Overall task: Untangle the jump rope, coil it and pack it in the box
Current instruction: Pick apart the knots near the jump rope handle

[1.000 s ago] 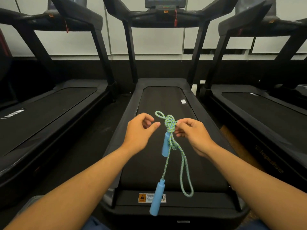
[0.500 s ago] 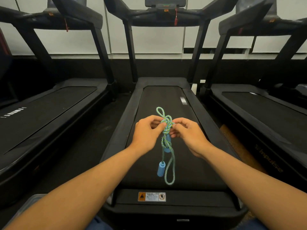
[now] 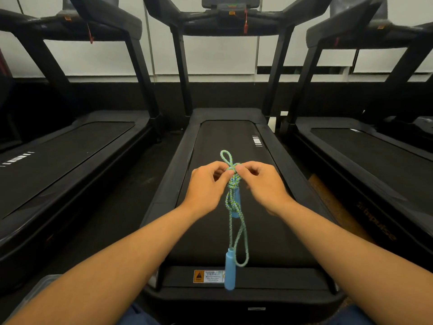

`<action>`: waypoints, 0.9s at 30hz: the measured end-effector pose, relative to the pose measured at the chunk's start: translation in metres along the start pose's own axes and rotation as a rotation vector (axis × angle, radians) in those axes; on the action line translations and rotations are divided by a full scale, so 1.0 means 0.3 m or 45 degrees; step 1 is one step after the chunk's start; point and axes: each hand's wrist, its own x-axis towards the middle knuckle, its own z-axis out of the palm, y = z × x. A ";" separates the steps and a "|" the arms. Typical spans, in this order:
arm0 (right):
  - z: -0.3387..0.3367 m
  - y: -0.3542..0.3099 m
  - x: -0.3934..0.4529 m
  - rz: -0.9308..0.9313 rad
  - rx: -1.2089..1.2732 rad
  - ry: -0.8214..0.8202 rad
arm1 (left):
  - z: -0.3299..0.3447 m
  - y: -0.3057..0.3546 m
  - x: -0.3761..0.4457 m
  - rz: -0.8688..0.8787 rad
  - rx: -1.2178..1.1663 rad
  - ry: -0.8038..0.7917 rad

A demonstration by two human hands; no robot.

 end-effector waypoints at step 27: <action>-0.044 -0.019 -0.008 -0.053 -0.254 -0.204 | -0.065 -0.006 0.009 0.761 0.654 -0.170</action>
